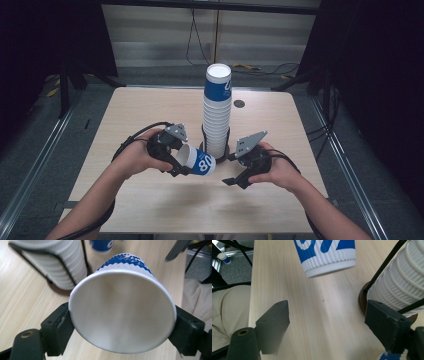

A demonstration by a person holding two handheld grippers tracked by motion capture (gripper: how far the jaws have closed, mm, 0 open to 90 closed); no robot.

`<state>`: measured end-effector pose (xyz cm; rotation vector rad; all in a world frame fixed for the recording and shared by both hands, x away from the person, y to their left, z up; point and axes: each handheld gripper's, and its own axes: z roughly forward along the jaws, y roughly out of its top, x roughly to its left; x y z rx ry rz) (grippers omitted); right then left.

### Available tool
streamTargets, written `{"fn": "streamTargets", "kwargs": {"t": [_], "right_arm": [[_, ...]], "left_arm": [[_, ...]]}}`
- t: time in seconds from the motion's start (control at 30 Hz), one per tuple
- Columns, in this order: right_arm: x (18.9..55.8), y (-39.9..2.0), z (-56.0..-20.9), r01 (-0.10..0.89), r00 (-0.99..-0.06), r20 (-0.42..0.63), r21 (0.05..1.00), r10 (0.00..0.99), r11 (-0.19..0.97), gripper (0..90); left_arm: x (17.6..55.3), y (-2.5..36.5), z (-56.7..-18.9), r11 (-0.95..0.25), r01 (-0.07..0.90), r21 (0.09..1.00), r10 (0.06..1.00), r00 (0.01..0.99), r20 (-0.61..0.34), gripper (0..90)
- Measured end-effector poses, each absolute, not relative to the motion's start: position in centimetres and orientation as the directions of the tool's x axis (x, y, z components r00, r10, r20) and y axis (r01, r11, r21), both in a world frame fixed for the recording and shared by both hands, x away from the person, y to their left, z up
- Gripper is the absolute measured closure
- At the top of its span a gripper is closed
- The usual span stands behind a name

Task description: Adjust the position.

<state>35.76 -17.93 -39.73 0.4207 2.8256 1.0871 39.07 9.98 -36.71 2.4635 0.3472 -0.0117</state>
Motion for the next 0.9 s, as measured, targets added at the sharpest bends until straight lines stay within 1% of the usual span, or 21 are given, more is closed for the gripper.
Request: {"fn": "streamTargets", "kwargs": {"t": [0.13,0.2,0.3,0.37,0.43,0.57,0.73,0.83,0.87,0.9], "right_arm": [[35.6,-18.0,-39.8,0.213,-0.96,0.003,0.658,0.281,0.722,19.2],[35.5,-18.1,-39.8,0.208,-0.961,0.001,0.663,0.277,0.719,19.1],[35.4,-18.2,-39.9,0.21,-0.96,-0.003,0.659,0.281,0.723,18.7],[35.3,-18.2,-39.9,0.207,-0.96,-0.006,0.655,0.28,0.727,18.7],[35.3,-18.3,-39.9,0.206,-0.96,-0.007,0.66,0.28,0.722,18.6],[35.2,-18.3,-39.9,0.202,-0.962,-0.007,0.659,0.274,0.725,18.1],[35.1,-18.5,-40.0,0.205,-0.96,-0.006,0.663,0.279,0.72,18.1],[35.0,-18.7,-40.2,0.21,-0.96,-0.001,0.659,0.281,0.723,18.1],[35.0,-18.7,-40.3,0.212,-0.96,-0.002,0.655,0.282,0.725,18.1],[34.9,-18.6,-40.4,0.214,-0.959,-0.002,0.652,0.284,0.727,18.1]], "left_arm": [[39.3,10.9,-37.4,-0.764,0.276,0.583,0.274,0.957,-0.093,16.7],[39.5,11.2,-37.7,-0.775,0.276,0.569,0.274,0.957,-0.091,16.6],[39.5,11.8,-38.3,-0.774,0.308,0.554,0.307,0.947,-0.097,16.5],[39.8,12.2,-38.5,-0.792,0.299,0.533,0.299,0.95,-0.089,16.4],[39.8,12.5,-38.8,-0.785,0.329,0.525,0.327,0.94,-0.099,16.3],[40.1,13.2,-39.6,-0.791,0.351,0.501,0.353,0.931,-0.095,16.0],[40.1,13.6,-40.6,-0.797,0.374,0.473,0.375,0.922,-0.098,15.8],[40.2,13.7,-41.2,-0.813,0.37,0.45,0.369,0.925,-0.093,15.7],[40.1,13.6,-41.4,-0.806,0.383,0.452,0.38,0.919,-0.101,15.6],[40.2,13.6,-41.6,-0.811,0.373,0.45,0.369,0.924,-0.101,15.6]]}}
